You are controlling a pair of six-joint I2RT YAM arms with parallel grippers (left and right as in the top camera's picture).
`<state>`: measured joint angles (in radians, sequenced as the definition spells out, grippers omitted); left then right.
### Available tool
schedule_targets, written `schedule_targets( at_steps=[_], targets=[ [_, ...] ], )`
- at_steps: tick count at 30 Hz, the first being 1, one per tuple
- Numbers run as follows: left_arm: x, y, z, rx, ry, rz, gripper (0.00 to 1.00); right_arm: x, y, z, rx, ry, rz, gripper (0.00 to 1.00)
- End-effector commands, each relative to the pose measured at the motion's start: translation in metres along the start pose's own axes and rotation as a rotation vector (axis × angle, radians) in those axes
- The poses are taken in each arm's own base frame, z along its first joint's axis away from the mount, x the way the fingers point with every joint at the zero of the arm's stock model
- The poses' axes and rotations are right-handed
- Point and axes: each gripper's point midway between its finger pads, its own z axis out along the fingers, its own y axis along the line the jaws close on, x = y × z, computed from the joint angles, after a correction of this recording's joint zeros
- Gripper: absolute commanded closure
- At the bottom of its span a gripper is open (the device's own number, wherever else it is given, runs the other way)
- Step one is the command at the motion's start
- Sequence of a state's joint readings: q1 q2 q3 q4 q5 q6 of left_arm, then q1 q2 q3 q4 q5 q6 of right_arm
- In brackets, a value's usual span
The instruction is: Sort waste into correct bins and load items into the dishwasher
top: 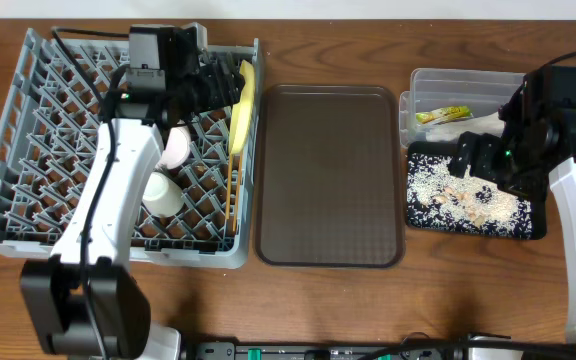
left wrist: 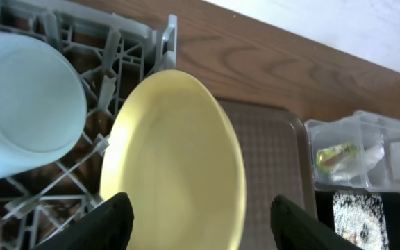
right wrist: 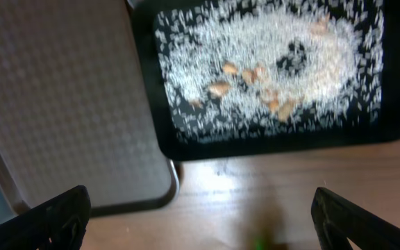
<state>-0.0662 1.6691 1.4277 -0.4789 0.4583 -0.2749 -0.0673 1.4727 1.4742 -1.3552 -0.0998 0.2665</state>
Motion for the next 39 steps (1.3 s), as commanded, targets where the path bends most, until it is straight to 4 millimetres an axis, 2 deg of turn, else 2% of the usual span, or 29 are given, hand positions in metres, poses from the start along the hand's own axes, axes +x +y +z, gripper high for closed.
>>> schedule_targets(
  at_steps=[1,3,9,11,13,14,15,18,23,39],
  targets=[
    [-0.007,-0.022,-0.047,-0.006,-0.065,0.111,0.33,-0.013,0.008,-0.001,-0.035,-0.053,-0.023,0.01],
    [0.005,-0.017,-0.054,-0.069,-0.035,0.108,0.32,-0.025,0.020,-0.003,-0.077,-0.103,-0.043,0.01],
    [0.058,0.029,-0.068,-0.371,0.148,0.069,0.25,-0.071,0.063,-0.015,-0.158,-0.335,-0.245,0.01],
    [0.072,0.036,-0.073,-0.406,0.205,0.059,0.25,-0.078,0.072,-0.019,-0.169,-0.378,-0.291,0.01],
    [0.090,0.040,-0.080,-0.429,0.280,0.043,0.72,-0.080,0.076,-0.020,-0.177,-0.391,-0.295,0.01],
    [0.094,0.041,-0.082,-0.434,0.299,0.039,0.91,-0.078,0.075,-0.020,-0.177,-0.382,-0.286,0.01],
    [0.099,0.042,-0.084,-0.441,0.322,0.034,0.92,-0.075,0.074,-0.018,-0.175,-0.366,-0.271,0.01],
    [0.108,0.044,-0.088,-0.455,0.357,0.016,0.92,-0.066,0.070,-0.014,-0.165,-0.321,-0.256,0.01],
    [0.110,0.045,-0.089,-0.468,0.352,-0.036,0.93,-0.053,0.064,-0.009,-0.150,-0.265,-0.250,0.01],
    [0.110,0.045,-0.090,-0.470,0.354,-0.042,0.92,-0.050,0.063,-0.008,-0.147,-0.250,-0.248,0.01]
  ],
)
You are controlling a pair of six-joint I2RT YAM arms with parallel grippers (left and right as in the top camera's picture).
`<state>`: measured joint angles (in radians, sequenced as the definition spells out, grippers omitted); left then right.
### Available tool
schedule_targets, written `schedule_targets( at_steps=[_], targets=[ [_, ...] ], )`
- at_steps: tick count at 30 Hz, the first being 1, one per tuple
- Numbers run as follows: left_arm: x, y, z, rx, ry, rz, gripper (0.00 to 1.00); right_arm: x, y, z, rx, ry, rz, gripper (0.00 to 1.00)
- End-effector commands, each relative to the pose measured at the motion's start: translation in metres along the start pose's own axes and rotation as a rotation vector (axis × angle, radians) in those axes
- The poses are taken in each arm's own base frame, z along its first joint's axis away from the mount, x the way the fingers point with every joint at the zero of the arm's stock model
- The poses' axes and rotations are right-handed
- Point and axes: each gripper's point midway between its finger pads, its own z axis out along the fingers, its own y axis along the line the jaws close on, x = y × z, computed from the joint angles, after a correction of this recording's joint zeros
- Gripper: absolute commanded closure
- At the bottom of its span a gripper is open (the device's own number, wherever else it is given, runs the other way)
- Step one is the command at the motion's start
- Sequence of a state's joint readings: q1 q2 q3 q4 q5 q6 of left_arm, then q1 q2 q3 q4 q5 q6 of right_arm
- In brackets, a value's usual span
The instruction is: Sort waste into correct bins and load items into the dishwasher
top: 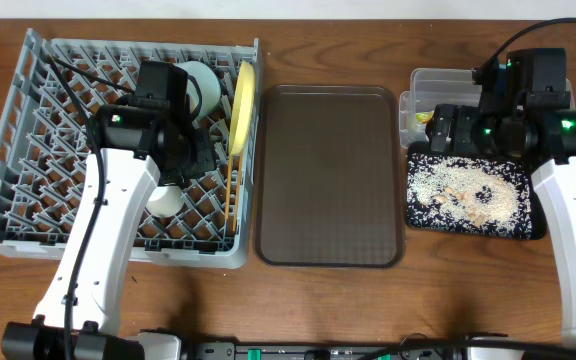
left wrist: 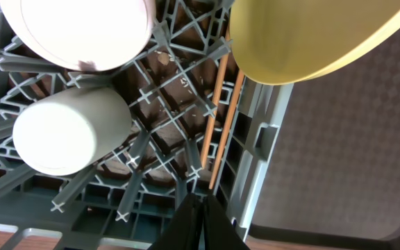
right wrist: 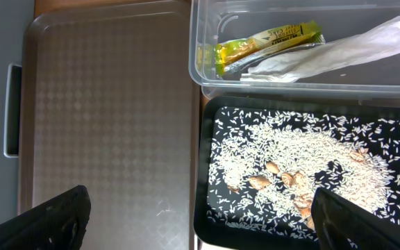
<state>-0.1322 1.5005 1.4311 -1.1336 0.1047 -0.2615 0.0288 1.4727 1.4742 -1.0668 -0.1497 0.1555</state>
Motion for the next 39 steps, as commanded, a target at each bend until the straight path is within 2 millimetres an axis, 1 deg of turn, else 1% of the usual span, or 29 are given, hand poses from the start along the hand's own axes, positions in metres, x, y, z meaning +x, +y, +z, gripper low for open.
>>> schedule_targets(
  at_steps=[1,2,3,5,6,8,11,12,14,17,21,26,30,31,33,35,36,39],
  targets=[
    [-0.002,0.002,0.000,-0.012,-0.004,-0.005,0.92,0.000,0.004,0.000,-0.009,-0.001,-0.012,0.01],
    [-0.004,0.001,0.000,-0.009,-0.013,0.001,0.92,-0.001,0.004,0.000,-0.010,-0.006,-0.013,0.01],
    [-0.007,0.000,0.000,-0.004,-0.025,0.014,0.89,-0.004,0.005,0.000,-0.011,-0.016,-0.018,0.01],
    [-0.014,-0.005,-0.001,0.007,-0.057,0.076,0.64,-0.008,0.006,-0.001,-0.014,-0.034,-0.043,0.01],
    [-0.017,-0.009,-0.001,0.013,-0.071,0.136,0.54,-0.010,0.006,-0.001,-0.014,-0.042,-0.057,0.01],
    [-0.016,-0.017,-0.001,0.020,-0.080,0.217,0.43,-0.010,0.006,-0.001,-0.014,-0.042,-0.072,0.01],
    [-0.010,-0.026,0.000,0.026,-0.066,0.249,0.32,-0.008,0.005,-0.001,-0.013,-0.032,-0.084,0.01],
    [-0.004,-0.027,0.000,0.024,-0.047,0.259,0.32,-0.007,0.005,-0.001,-0.012,-0.030,-0.075,0.01],
    [0.007,-0.024,-0.001,0.013,-0.005,0.260,0.32,-0.004,0.005,-0.004,-0.012,-0.025,-0.063,0.01],
    [0.016,-0.020,-0.005,0.011,0.002,0.284,0.20,0.001,0.006,-0.012,-0.012,-0.023,-0.052,0.01],
    [0.026,-0.015,-0.022,0.023,-0.061,0.290,0.18,0.008,0.005,-0.029,0.000,-0.055,-0.067,0.01],
    [0.038,-0.010,-0.045,0.070,-0.241,0.286,0.18,0.020,0.000,-0.057,0.023,-0.188,-0.083,0.01],
    [0.049,-0.006,-0.064,0.115,-0.409,0.293,0.18,0.046,-0.010,-0.072,0.049,-0.299,-0.089,0.01],
    [0.053,-0.004,-0.068,0.128,-0.454,0.293,0.17,0.056,-0.013,-0.075,0.061,-0.326,-0.089,0.01],
    [0.060,-0.001,-0.075,0.142,-0.507,0.293,0.17,0.068,-0.018,-0.081,0.076,-0.359,-0.089,0.01],
    [0.070,0.002,-0.080,0.151,-0.540,0.293,0.17,0.081,-0.021,-0.091,0.080,-0.399,-0.090,0.01],
    [0.075,0.005,-0.084,0.155,-0.554,0.293,0.17,0.088,-0.021,-0.099,0.075,-0.429,-0.092,0.01],
    [0.079,0.006,-0.093,0.164,-0.589,0.293,0.16,0.099,-0.021,-0.109,0.071,-0.452,-0.094,0.01]
  ],
)
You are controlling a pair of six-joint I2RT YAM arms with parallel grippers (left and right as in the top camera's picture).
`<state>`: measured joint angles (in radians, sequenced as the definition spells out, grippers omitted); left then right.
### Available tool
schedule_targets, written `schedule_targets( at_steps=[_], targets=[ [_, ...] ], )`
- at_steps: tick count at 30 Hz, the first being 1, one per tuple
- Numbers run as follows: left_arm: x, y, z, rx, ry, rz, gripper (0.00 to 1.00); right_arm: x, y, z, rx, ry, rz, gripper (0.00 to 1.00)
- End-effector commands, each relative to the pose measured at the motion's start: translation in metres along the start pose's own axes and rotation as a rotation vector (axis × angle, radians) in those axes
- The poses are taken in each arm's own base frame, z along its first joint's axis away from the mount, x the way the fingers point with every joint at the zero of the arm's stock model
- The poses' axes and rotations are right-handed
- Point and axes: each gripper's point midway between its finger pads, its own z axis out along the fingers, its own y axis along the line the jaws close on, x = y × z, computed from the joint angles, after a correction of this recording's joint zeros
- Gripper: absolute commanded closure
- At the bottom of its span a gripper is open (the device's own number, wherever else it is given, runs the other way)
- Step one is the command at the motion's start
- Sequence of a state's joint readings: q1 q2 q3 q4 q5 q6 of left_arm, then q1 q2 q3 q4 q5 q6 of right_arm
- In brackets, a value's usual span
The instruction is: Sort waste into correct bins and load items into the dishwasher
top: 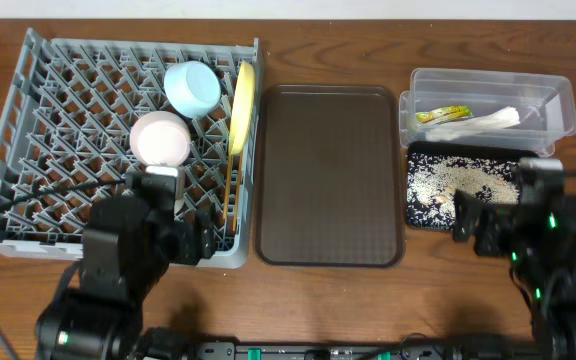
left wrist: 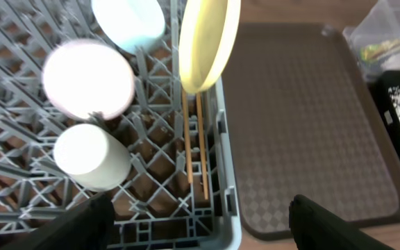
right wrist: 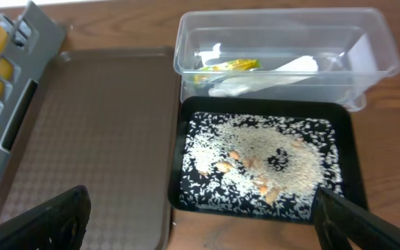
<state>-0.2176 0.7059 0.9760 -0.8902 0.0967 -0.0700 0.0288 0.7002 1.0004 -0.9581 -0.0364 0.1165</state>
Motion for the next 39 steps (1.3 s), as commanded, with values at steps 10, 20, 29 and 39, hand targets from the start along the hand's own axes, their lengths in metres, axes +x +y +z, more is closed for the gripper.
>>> schedule_targets(
  at_steps=[10,20,29,39],
  targets=[
    [0.000,0.002,-0.010,-0.008,-0.041,0.014,0.16,0.044,-0.007,-0.024,0.028,0.095,-0.017,0.01],
    [0.000,0.002,-0.010,-0.008,-0.041,0.014,0.16,0.070,-0.010,-0.028,0.040,0.202,-0.015,0.01],
    [0.000,0.002,-0.010,-0.008,-0.041,0.013,0.02,0.043,-0.005,-0.020,-0.001,-0.108,-0.057,0.01],
    [0.000,0.002,-0.010,-0.008,-0.041,0.014,0.02,0.026,-0.001,0.021,-0.060,-0.555,-0.067,0.01]
  ],
)
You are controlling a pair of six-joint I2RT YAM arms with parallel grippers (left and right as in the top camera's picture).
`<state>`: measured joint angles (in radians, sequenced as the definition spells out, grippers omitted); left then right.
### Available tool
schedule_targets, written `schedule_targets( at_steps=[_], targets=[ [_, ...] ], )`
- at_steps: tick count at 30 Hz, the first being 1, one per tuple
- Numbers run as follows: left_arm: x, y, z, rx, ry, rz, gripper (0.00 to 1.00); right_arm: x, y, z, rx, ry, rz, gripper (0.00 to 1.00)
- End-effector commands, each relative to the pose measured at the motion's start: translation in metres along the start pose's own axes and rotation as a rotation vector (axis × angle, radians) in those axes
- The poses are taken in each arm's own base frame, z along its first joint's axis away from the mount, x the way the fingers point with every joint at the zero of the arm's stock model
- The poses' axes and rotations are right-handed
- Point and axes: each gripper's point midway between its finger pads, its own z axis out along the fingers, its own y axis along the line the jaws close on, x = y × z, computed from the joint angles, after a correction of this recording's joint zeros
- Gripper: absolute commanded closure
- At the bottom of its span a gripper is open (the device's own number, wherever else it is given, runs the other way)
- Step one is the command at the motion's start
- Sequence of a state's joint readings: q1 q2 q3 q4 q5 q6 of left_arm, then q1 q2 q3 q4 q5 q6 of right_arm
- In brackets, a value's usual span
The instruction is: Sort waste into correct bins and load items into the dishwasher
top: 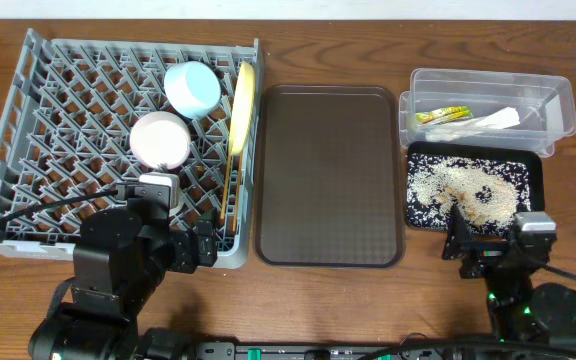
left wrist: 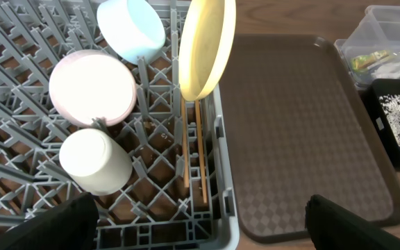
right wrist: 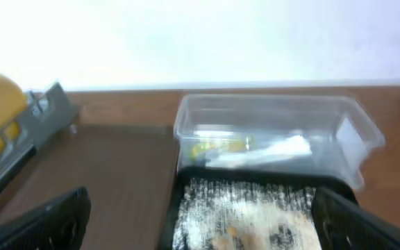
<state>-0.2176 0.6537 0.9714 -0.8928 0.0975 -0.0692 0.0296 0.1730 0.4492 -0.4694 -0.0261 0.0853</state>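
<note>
The grey dish rack (top: 28,150) holds a blue cup (top: 190,88), a pink bowl (top: 160,140), an upright yellow plate (top: 239,100) and chopsticks (left wrist: 193,153); a white cup (left wrist: 96,161) shows in the left wrist view. Wrappers lie in the clear bin (top: 488,105). Rice and scraps fill the black tray (top: 475,190). My left gripper (left wrist: 198,229) hangs open and empty over the rack's front right corner. My right gripper (right wrist: 203,222) is open and empty, in front of the black tray.
A bare brown serving tray (top: 330,175) lies between the rack and the bins. Both arms sit low at the table's front edge. A white wall (right wrist: 200,35) shows behind the table in the right wrist view.
My right arm has drawn further back toward the front edge and its camera now looks level at the bins and the wall. The left arm has barely shifted. Both grippers stay open.
First my left gripper stood open around the yellow plate at the back of the rack, the right one open over the rice tray. Then the left was shut over the rack's front, the right above the bins. After that both arms were back at the front edge, open.
</note>
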Motion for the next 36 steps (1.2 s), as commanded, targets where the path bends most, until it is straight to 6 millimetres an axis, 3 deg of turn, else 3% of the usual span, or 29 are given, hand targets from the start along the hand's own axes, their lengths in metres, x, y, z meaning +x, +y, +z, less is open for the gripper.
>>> schedule_targets(
  at_steps=[1,15,20,24,36],
  targets=[
    [0.001,0.003,0.001,-0.015,0.003,0.011,0.02,0.006,0.003,0.013,-0.027,-0.121,-0.018,0.01],
    [0.001,0.003,0.001,-0.015,0.003,0.011,0.02,0.030,0.001,0.031,-0.044,-0.300,-0.075,0.01],
    [0.001,0.003,0.001,-0.014,0.003,0.011,0.02,0.045,-0.002,0.035,-0.027,-0.237,-0.123,0.01],
    [0.001,0.003,0.001,-0.015,0.003,0.011,0.02,0.073,-0.006,0.040,-0.018,-0.119,-0.123,0.01],
    [0.001,0.003,0.001,-0.015,0.003,0.011,0.01,0.072,-0.007,0.040,-0.014,-0.122,-0.137,0.01]
  ],
)
